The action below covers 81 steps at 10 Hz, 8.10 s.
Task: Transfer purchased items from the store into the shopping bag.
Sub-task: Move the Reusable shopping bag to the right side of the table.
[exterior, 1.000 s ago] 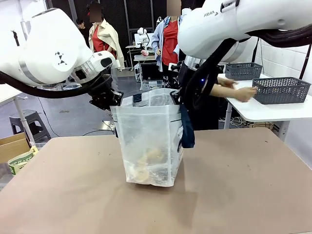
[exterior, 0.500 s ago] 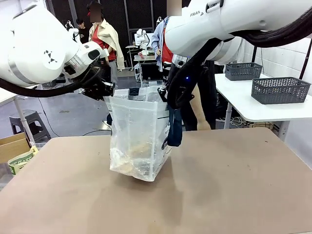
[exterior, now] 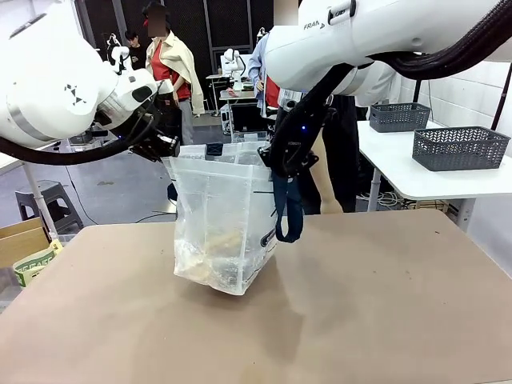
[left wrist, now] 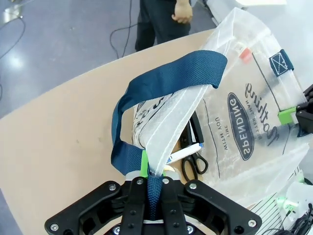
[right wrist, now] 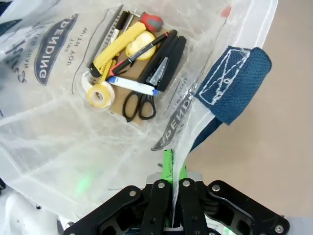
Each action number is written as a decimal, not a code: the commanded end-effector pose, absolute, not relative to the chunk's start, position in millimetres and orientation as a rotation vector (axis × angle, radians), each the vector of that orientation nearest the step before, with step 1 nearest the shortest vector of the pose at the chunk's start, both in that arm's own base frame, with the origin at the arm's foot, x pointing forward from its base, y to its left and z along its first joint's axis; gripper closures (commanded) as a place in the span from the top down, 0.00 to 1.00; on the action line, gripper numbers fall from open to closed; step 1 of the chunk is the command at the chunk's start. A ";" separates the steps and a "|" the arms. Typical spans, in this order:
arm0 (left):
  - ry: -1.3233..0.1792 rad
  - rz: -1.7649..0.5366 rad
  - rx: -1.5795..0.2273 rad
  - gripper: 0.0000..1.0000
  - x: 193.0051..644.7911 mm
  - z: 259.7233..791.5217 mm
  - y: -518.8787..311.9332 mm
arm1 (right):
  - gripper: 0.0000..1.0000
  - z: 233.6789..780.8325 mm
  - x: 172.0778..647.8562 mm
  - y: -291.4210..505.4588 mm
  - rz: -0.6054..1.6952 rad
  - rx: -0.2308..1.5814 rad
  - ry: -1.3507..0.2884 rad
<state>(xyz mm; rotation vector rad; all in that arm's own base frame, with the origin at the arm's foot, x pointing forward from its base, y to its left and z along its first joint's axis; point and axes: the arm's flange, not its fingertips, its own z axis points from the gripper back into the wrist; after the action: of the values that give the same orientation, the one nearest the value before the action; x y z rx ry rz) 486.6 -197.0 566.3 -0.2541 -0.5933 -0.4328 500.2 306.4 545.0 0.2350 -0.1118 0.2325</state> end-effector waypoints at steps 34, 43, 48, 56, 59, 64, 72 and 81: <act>-0.302 -0.351 -0.332 0.00 450.8 540.1 -275.8 | 0.00 537.6 517.5 362.0 0.144 0.303 -0.089; -0.322 -0.359 -0.330 0.00 448.1 538.2 -282.6 | 0.00 529.4 525.8 368.0 0.162 0.328 -0.091; -0.325 -0.382 -0.350 0.30 446.0 538.2 -284.5 | 0.00 528.4 526.6 369.0 0.163 0.327 -0.084; -0.321 -0.426 -0.517 1.00 429.0 548.1 -283.8 | 0.00 528.7 534.6 376.4 0.151 0.346 -0.100; -0.315 -0.431 -0.543 1.00 428.9 545.5 -289.6 | 0.00 524.7 540.5 381.9 0.146 0.344 -0.099; -0.298 -0.419 -0.459 1.00 429.4 532.6 -296.1 | 0.00 520.5 542.9 391.9 0.161 0.362 -0.085; -0.331 -0.362 -0.376 0.00 434.0 528.7 -297.3 | 0.00 521.1 538.0 389.6 0.172 0.358 -0.066; -0.314 -0.375 -0.381 0.00 434.6 527.6 -294.4 | 0.00 522.9 529.4 375.3 0.351 0.354 -0.042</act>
<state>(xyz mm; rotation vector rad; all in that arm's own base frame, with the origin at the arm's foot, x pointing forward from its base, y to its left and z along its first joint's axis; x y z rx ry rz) 433.8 -295.9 527.1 -0.3727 -0.3173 -0.3839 534.3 385.5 521.6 0.3311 -0.0654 0.3061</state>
